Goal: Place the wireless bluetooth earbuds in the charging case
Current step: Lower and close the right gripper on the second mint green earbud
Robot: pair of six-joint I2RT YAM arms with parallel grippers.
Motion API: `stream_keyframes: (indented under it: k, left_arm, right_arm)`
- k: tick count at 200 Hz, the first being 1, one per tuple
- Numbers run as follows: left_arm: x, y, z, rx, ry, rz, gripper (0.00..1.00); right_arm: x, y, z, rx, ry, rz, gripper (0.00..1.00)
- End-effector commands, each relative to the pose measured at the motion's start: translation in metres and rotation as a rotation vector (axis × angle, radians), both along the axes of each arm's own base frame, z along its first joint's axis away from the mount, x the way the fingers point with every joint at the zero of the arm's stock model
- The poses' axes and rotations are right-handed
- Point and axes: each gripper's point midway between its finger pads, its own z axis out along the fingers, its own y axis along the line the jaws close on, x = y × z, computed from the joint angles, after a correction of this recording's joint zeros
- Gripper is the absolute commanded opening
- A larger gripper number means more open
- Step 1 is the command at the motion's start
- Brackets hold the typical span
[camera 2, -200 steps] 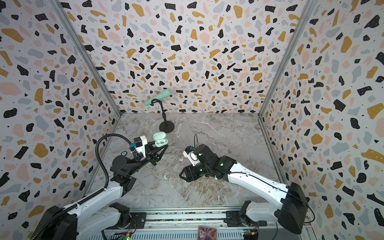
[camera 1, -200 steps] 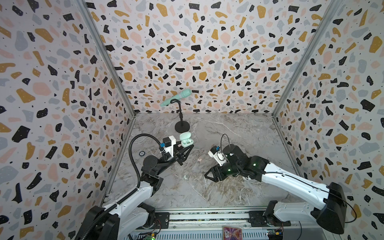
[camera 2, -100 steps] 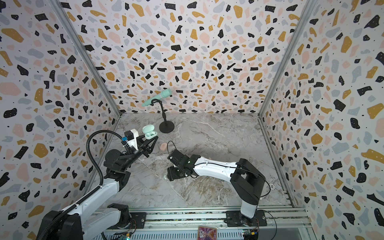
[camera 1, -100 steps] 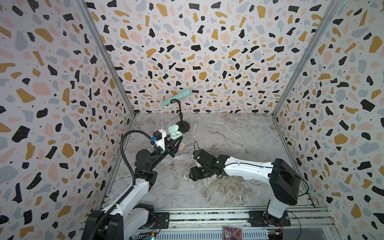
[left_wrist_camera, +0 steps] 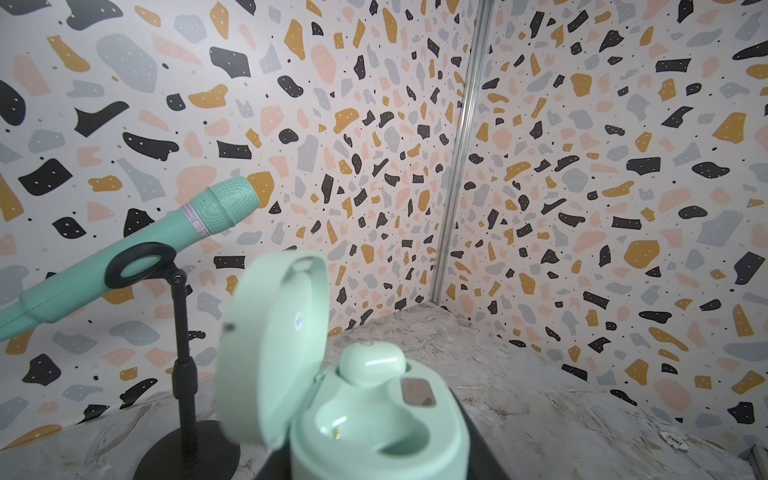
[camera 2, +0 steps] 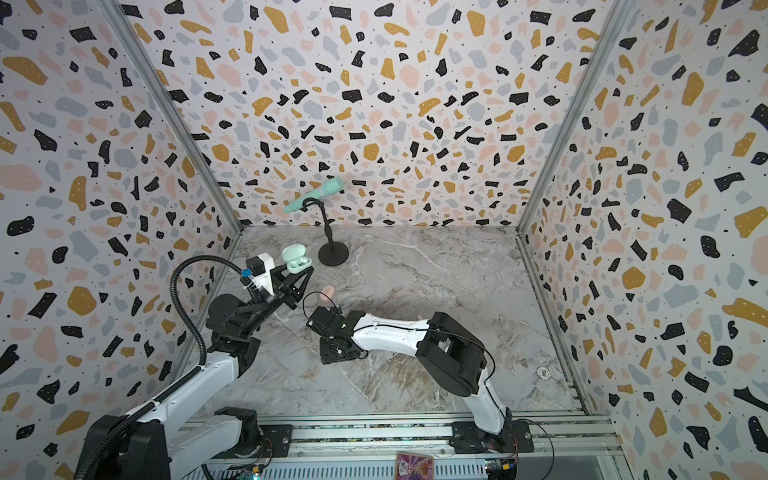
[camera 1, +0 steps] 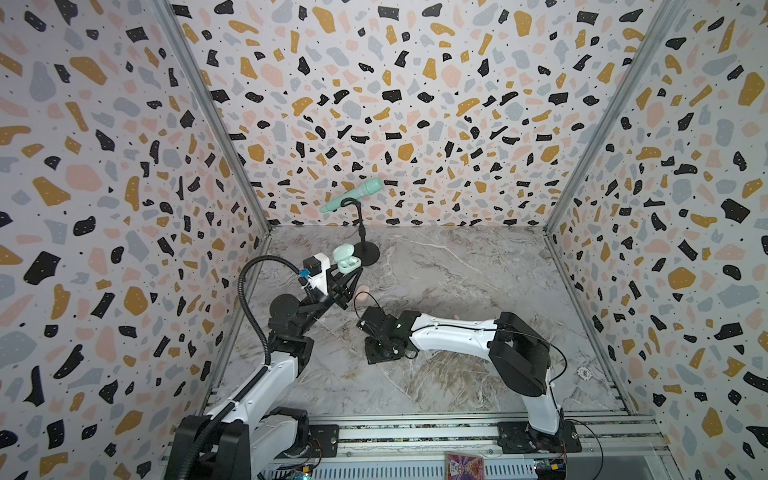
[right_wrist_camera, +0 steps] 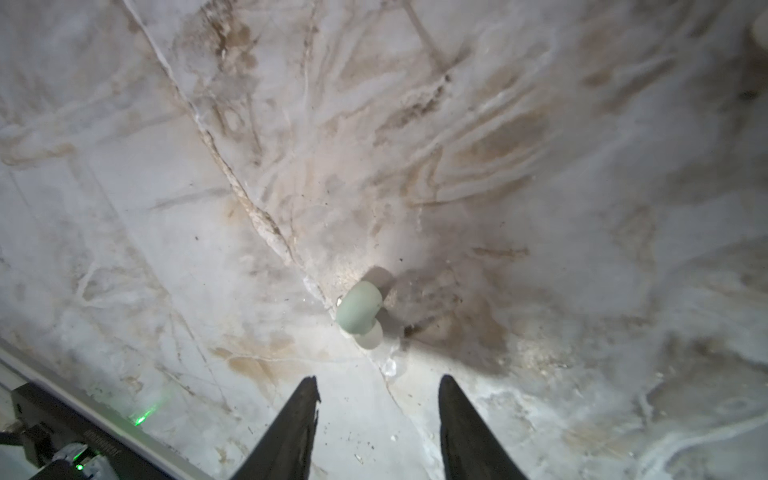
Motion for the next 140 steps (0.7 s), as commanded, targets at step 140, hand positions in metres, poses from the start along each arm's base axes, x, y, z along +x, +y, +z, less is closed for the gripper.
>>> stream_keyframes:
  k: [140]
  left_arm:
    - [-0.007,0.004,0.022,0.012,-0.101,0.015,0.29]
  right_arm:
    - [0.016,0.014,-0.012,-0.129,-0.013,-0.011,0.37]
